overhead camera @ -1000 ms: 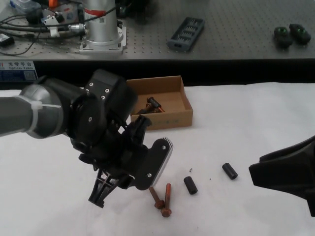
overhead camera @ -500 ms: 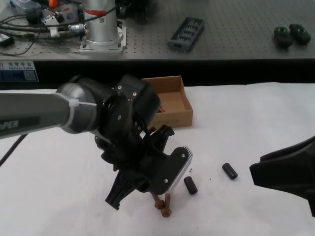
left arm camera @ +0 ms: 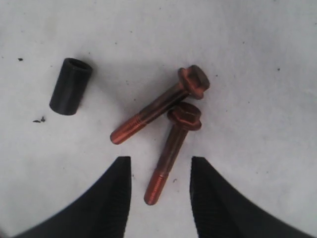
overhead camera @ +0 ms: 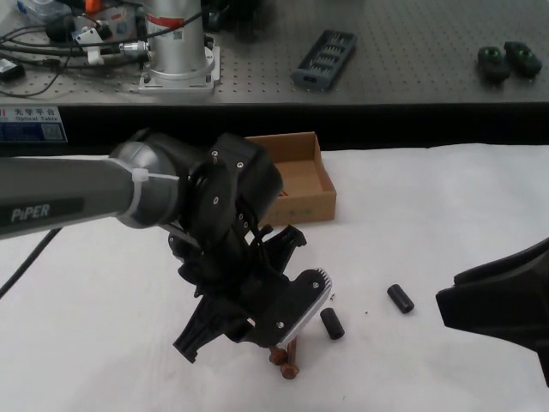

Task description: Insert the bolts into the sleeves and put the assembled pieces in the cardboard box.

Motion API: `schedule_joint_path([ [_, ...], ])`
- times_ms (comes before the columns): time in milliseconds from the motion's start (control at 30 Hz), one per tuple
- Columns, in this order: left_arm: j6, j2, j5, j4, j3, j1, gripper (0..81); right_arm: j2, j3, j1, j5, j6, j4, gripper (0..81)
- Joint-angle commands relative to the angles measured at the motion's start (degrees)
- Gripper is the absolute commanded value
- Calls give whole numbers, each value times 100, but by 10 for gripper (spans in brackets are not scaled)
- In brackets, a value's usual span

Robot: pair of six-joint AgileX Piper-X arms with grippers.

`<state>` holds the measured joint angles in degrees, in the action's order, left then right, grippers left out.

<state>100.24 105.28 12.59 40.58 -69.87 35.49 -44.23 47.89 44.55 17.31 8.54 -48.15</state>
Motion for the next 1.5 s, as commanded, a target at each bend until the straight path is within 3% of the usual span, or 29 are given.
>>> schedule_joint_path([
  [0,102,64,-45,25,-67,21,295,43,29,8,-6,-84,7,232],
  [300,197,432,-292,-23,-67,32,295,100,26,8,-6,-83,-51,232],
  [967,682,491,-111,-158,-67,174,294,226,26,8,-6,-83,-83,232],
  [1200,594,501,-112,66,-67,396,132,223,26,8,-6,-83,-96,232],
  [1367,158,534,-196,106,-67,393,129,223,26,8,-6,-83,-292,232],
  [1467,-578,532,-179,240,-67,407,129,223,26,8,-6,-83,-320,232],
])
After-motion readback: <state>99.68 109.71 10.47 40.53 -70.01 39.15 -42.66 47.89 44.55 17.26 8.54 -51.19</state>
